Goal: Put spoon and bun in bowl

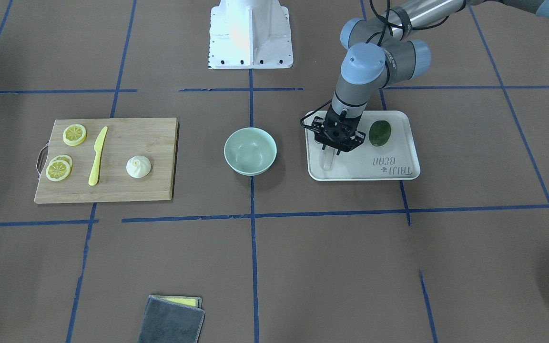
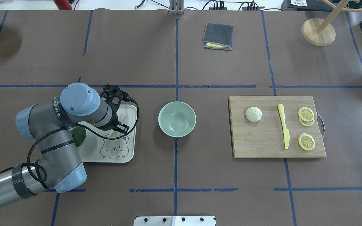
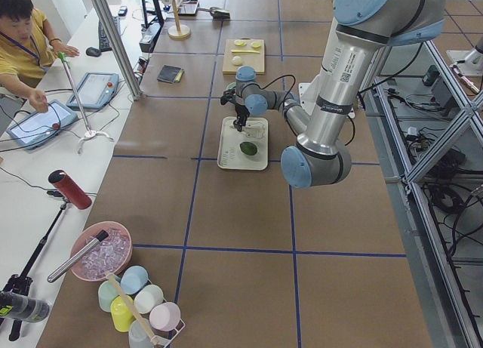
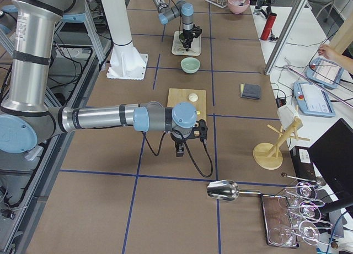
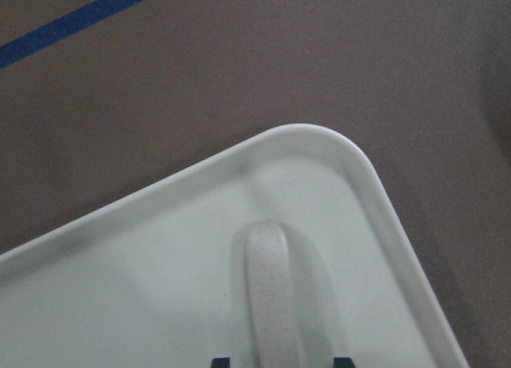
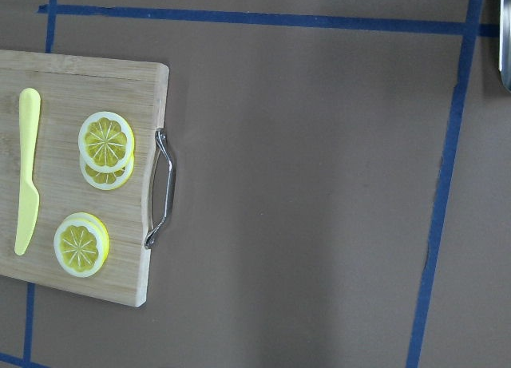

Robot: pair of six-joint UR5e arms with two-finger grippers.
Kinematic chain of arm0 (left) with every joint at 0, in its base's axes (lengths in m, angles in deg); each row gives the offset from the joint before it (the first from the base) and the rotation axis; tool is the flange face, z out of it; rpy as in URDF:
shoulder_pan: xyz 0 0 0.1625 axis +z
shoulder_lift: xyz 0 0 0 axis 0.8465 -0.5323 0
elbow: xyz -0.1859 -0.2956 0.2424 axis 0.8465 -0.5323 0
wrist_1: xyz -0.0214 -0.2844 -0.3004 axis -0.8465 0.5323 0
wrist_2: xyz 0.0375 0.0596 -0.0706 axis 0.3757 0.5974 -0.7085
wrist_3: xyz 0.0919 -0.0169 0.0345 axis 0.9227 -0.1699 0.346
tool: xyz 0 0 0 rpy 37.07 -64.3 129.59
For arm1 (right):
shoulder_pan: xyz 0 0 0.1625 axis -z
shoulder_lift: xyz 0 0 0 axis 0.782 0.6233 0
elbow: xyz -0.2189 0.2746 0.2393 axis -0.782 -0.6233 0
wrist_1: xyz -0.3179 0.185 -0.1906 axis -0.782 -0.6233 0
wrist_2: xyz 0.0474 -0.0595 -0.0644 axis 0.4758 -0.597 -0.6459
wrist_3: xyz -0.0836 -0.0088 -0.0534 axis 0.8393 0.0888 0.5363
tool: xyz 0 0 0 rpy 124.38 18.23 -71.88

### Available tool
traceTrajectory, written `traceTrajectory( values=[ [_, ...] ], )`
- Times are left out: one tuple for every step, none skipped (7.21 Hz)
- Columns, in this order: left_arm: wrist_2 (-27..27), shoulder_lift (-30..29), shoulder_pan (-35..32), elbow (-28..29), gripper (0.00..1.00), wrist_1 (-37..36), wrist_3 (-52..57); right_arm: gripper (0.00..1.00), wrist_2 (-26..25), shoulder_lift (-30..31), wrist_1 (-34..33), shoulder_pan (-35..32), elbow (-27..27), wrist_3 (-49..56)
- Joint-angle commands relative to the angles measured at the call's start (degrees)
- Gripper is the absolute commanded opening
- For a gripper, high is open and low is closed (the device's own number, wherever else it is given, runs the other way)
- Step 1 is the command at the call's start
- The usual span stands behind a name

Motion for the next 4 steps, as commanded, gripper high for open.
traceTrajectory(
  values=[
    [-0.3, -0.1, 0.0, -0.4, 0.0, -0.2, -0.3, 1.0, 0.0, 0.0, 0.0, 0.0, -0.2, 0.0],
    [-0.3, -0.1, -0.1, -0.7, 0.0, -0.2, -0.4, 1.0, 0.1, 0.0, 0.0, 0.1, -0.2, -0.2],
    [-0.4, -0.2, -0.2, -0.9, 0.0, -0.2, -0.7, 1.0, 0.2, 0.0, 0.0, 0.1, -0.2, -0.2],
    [-0.4, -0.6, -0.2, -1.0, 0.0, -0.2, -0.9, 1.0, 0.1, 0.0, 0.0, 0.0, -0.2, -0.2]
  ],
)
